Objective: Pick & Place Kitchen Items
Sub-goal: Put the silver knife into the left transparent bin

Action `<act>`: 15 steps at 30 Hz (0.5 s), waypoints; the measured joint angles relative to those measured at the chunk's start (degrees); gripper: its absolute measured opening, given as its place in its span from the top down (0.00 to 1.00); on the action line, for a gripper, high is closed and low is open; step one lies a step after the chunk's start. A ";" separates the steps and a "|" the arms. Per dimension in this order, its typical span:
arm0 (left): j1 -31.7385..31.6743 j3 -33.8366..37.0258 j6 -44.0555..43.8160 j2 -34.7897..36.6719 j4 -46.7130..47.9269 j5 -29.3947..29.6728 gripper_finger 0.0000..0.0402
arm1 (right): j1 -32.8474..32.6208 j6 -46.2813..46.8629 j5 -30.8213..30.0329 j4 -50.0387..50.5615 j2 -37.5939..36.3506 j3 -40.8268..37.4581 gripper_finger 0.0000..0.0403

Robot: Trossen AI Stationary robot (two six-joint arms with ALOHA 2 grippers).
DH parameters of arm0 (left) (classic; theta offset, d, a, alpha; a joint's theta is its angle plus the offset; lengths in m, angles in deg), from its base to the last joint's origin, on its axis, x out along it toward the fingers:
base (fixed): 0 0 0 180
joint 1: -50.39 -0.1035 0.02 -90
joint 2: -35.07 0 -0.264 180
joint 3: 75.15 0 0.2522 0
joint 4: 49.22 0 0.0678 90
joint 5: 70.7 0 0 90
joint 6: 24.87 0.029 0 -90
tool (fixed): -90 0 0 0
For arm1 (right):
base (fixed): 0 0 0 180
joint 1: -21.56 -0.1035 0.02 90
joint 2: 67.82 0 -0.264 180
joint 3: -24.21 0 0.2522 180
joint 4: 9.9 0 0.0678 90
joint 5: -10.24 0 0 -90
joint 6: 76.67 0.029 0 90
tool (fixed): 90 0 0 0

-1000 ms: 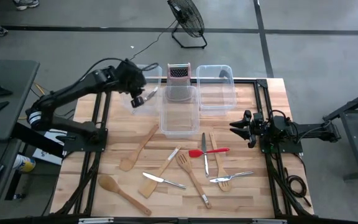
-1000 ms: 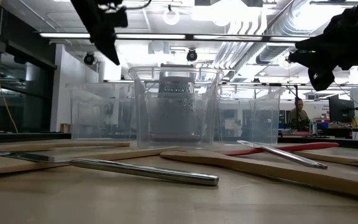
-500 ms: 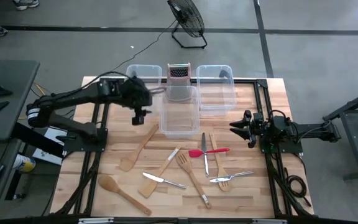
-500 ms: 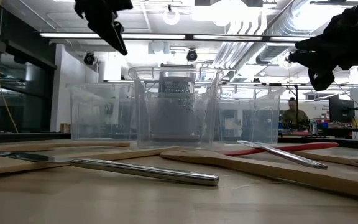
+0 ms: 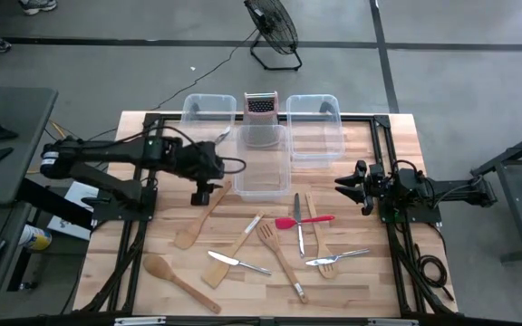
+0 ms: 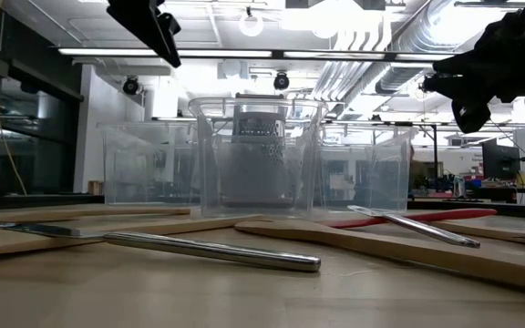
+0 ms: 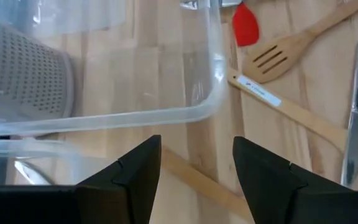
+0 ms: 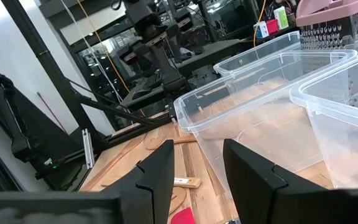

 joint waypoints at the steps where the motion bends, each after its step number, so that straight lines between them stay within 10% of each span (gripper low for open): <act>1: 0.82 0.00 -0.91 -0.32 0.16 0.11 0.51 | 0.01 0.01 -0.02 0.00 0.00 0.00 0.68; 15: 10.20 0.12 -5.38 -3.08 1.57 -0.52 0.51 | 0.02 0.00 0.00 0.00 0.00 -0.02 0.68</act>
